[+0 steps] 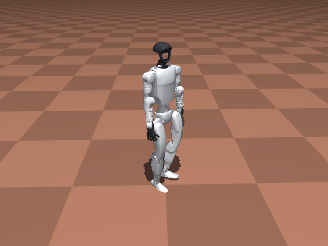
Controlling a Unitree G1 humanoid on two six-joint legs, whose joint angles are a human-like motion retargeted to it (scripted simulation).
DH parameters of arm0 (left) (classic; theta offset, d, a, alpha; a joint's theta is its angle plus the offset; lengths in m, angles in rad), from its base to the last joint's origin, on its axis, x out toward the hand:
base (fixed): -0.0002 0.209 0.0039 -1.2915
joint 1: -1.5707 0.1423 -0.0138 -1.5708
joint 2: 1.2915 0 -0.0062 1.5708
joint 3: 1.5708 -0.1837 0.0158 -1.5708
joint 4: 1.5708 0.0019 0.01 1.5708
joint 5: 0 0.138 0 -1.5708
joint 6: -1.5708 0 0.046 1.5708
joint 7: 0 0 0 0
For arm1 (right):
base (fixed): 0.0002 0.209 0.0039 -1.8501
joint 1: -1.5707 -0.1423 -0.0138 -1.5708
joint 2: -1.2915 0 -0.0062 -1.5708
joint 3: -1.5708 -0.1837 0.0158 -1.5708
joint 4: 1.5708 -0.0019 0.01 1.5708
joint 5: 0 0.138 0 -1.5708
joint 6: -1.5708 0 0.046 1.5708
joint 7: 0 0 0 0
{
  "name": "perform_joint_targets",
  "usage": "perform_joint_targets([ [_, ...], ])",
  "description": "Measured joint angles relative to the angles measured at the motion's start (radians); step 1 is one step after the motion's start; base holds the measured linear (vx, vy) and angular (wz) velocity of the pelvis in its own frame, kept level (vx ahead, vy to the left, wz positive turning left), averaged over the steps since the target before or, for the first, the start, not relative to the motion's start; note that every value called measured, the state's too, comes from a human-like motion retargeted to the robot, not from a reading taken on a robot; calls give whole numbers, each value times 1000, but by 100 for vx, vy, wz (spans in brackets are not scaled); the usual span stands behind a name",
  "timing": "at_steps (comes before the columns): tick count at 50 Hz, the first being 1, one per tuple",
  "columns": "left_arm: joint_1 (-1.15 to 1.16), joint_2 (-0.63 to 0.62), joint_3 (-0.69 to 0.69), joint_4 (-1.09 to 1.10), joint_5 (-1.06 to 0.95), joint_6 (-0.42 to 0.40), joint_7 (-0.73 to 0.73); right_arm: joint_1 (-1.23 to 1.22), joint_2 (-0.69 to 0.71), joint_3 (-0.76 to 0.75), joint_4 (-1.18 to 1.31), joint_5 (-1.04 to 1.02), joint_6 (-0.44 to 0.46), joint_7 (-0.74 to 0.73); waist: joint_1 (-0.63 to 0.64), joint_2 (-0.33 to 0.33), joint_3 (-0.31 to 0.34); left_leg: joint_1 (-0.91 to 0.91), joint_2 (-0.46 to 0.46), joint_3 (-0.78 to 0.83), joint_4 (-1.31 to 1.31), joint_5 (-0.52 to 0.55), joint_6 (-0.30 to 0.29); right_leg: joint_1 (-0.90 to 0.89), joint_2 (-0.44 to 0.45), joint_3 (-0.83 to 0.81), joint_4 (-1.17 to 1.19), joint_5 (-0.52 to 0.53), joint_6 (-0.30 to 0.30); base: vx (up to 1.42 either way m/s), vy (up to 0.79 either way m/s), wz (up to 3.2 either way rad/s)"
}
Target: In place motions
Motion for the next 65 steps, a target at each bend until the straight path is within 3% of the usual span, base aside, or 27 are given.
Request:
perform_joint_targets([
  [3,10,-7,11,-3,-3,-6,9,-15,-9,1,-2,-3,1,-5,4,-17,10,-28,-26,-82,66,7,64,-23,-23,77,15,15,10,-22,5,-151],
  [7,26,-16,24,9,-16,-12,23,-26,-20,6,-19,7,-8,-2,44,-28,27,-55,-124,-374,85,-49,174,-56,-28,216,29,41,21,-19,11,-232],
  [10,35,-17,35,21,-15,-9,23,-40,-27,12,-35,9,-12,8,84,-22,40,-42,-165,-532,36,-26,207,-87,5,332,37,69,29,-18,16,-281],
  [12,46,-15,44,26,-19,-8,22,-54,-29,20,-45,5,-12,12,48,-14,31,-33,-132,-409,2,-65,227,-120,19,360,45,90,24,-25,16,-206],
  [14,54,-10,51,26,-26,-7,16,-75,-27,36,-54,8,-9,10,-31,1,31,-3,-103,-295,-62,-91,272,-153,49,367,64,99,-19,-37,19,-146],
  [18,52,23,59,19,-14,-2,1,-122,-5,63,-54,39,-4,-5,-148,22,69,14,-63,-167,-109,-94,258,-215,112,418,101,100,-100,-50,25,-174],
  [20,40,52,63,28,13,9,5,-133,9,59,-40,61,-4,-8,-185,17,98,36,-51,-86,-120,-102,252,-230,82,320,96,79,-142,-49,27,-213],
  [23,42,74,75,38,48,17,46,-124,-3,44,1,95,-7,9,-132,16,108,69,-31,76,-136,-124,242,-252,56,197,92,33,-195,-25,21,-301],
  [27,104,67,70,20,4,6,46,-97,-40,38,58,39,19,5,-56,35,68,96,0,284,-154,-155,208,-278,-12,-123,105,-52,-267,-14,13,-336],
  [31,121,59,114,21,-8,19,29,-106,-64,28,83,-3,39,-35,-62,72,73,128,28,459,-176,-175,169,-266,-71,-442,163,-188,-332,-34,12,-309],
  [35,101,54,133,35,4,33,53,-96,-87,-28,84,31,42,-37,-100,114,75,144,49,575,-189,-188,130,-201,-119,-782,189,-268,-331,-30,6,-229],
  [38,86,49,129,26,10,37,48,-64,-99,-88,93,68,51,-57,-106,132,49,151,46,646,-196,-194,101,-157,-111,-932,144,-194,-309,-12,-3,-184],
  [40,77,45,123,12,8,37,39,-39,-104,-128,112,99,59,-85,-109,130,26,158,34,684,-198,-194,82,-166,-94,-904,103,-71,-307,-10,-16,-149],
  [42,63,42,108,-7,-5,34,28,-18,-103,-167,142,137,69,-118,-120,136,5,159,35,716,-196,-190,64,-182,-67,-843,71,-22,-344,-8,-16,-101],
  [50,-26,14,35,-92,-48,22,-10,14,-87,-257,248,259,97,-233,-199,157,8,218,57,749,-160,-128,21,-166,-16,-750,39,-40,-372,-9,-17,-55],
  [55,-4,-18,34,-150,-53,0,-43,19,-50,-253,190,247,100,-189,-188,165,-27,258,41,762,-153,-45,17,-177,27,-626,44,-56,-364,3,-19,-135],
  [60,12,-28,35,-101,-31,1,-34,8,-12,-195,75,183,84,-148,-228,166,-52,305,28,719,-111,107,57,-167,40,-522,46,-66,-338,-1,-16,-111],
  [65,26,-34,27,-42,7,18,-26,-12,2,-131,14,119,72,-119,-196,120,-66,359,-6,657,-10,308,163,-135,-1,-399,67,-65,-292,8,-12,-139],
])
